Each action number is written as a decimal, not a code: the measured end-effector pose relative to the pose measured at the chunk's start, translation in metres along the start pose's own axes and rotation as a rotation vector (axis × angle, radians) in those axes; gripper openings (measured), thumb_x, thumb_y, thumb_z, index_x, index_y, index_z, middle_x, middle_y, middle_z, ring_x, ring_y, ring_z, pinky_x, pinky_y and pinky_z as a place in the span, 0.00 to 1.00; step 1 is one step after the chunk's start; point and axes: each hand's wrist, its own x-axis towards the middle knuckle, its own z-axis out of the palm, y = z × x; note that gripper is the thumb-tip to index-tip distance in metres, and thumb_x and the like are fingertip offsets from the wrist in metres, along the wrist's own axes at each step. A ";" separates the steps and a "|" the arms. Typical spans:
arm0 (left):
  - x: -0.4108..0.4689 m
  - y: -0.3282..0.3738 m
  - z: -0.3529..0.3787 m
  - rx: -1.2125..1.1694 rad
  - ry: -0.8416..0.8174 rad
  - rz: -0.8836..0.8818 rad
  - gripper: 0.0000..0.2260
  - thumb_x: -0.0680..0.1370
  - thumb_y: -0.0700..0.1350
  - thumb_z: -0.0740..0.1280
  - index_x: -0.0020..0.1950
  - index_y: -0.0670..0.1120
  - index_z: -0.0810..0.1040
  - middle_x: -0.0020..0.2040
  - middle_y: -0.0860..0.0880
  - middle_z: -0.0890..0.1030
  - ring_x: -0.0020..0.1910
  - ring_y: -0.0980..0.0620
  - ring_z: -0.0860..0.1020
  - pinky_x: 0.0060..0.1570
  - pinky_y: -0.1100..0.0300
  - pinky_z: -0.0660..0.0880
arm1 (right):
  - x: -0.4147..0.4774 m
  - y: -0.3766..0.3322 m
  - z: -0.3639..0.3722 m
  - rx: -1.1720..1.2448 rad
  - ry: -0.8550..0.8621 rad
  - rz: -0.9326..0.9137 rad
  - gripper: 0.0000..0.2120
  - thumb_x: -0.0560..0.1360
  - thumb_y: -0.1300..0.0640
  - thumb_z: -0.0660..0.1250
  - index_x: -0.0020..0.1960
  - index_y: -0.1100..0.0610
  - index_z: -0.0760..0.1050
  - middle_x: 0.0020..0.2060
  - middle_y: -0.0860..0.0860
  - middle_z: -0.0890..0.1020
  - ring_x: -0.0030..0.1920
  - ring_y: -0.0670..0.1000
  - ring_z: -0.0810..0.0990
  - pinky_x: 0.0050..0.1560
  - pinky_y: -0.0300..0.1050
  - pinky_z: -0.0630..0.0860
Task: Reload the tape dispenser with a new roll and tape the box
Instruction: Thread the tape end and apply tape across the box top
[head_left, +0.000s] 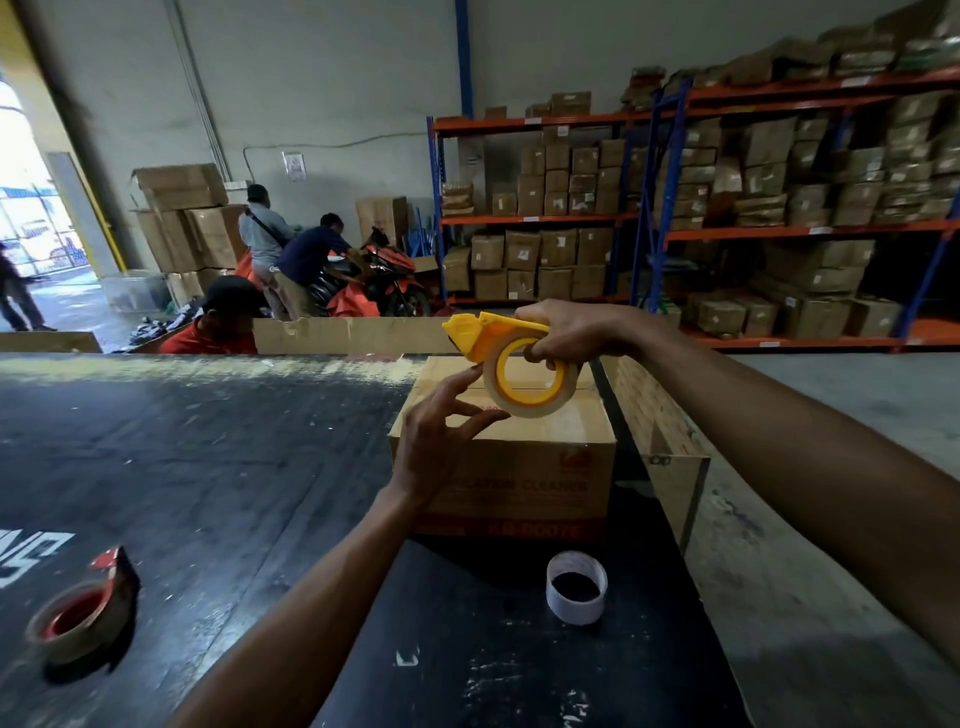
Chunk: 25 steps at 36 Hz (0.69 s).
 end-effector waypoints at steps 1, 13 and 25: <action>0.000 -0.001 -0.001 0.002 -0.002 0.004 0.24 0.72 0.45 0.78 0.65 0.39 0.78 0.58 0.44 0.85 0.45 0.55 0.86 0.43 0.55 0.84 | 0.000 0.000 0.000 -0.001 -0.006 -0.001 0.08 0.79 0.61 0.68 0.56 0.52 0.73 0.47 0.53 0.79 0.43 0.49 0.80 0.38 0.41 0.78; -0.002 -0.001 -0.001 0.051 0.005 0.106 0.10 0.76 0.40 0.76 0.55 0.37 0.83 0.57 0.43 0.82 0.46 0.54 0.84 0.45 0.60 0.82 | -0.003 0.004 -0.004 0.010 0.027 0.012 0.10 0.79 0.58 0.69 0.59 0.53 0.72 0.49 0.55 0.80 0.45 0.53 0.83 0.43 0.47 0.83; 0.001 0.000 -0.001 0.064 -0.048 0.132 0.05 0.78 0.37 0.72 0.53 0.37 0.81 0.55 0.45 0.82 0.45 0.56 0.82 0.44 0.60 0.81 | -0.004 -0.003 -0.007 0.043 0.007 0.003 0.11 0.79 0.59 0.70 0.59 0.53 0.72 0.49 0.54 0.81 0.45 0.52 0.84 0.44 0.51 0.84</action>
